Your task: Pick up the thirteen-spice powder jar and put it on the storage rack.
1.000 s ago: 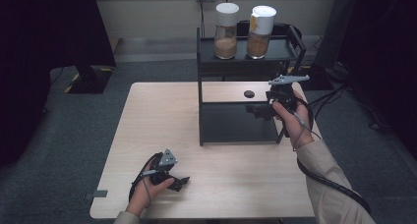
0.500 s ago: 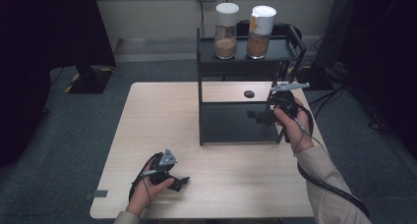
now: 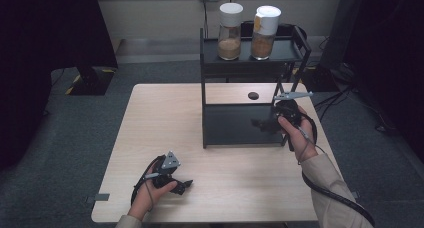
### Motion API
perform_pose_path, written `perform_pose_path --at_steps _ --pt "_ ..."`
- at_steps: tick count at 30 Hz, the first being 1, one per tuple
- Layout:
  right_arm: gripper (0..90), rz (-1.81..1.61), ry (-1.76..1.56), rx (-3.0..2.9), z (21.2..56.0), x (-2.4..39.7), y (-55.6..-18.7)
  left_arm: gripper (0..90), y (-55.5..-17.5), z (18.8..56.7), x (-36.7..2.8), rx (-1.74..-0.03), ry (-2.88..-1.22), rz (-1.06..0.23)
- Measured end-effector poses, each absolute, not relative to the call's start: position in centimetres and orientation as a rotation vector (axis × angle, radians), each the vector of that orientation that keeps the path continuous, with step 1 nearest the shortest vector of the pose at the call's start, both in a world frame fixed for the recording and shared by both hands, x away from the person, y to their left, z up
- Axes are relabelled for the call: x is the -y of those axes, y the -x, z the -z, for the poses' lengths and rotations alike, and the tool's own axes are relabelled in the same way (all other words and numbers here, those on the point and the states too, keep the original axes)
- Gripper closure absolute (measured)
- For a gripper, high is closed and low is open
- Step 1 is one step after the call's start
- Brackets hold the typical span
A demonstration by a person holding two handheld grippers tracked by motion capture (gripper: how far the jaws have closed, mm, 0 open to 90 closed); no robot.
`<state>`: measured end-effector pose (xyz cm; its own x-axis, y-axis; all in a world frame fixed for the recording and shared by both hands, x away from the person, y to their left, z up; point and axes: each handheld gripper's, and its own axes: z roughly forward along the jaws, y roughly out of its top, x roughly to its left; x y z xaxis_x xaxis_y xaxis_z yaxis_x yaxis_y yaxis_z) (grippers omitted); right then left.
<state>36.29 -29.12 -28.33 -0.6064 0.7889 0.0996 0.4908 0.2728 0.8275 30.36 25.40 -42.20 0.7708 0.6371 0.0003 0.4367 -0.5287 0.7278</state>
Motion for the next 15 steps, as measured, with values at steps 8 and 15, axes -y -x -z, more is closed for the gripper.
perform_pose_path --at_steps 8,15 --pt "1.9 -1.265 -1.183 -2.214 29.2 29.6 -36.1 0.0 -30.4 42.2 -25.4 -0.796 -2.213 -0.344" --pt "2.0 -1.264 -1.199 -2.212 29.8 30.0 -35.8 0.0 -30.4 42.2 -25.4 -0.796 -2.213 -0.344"
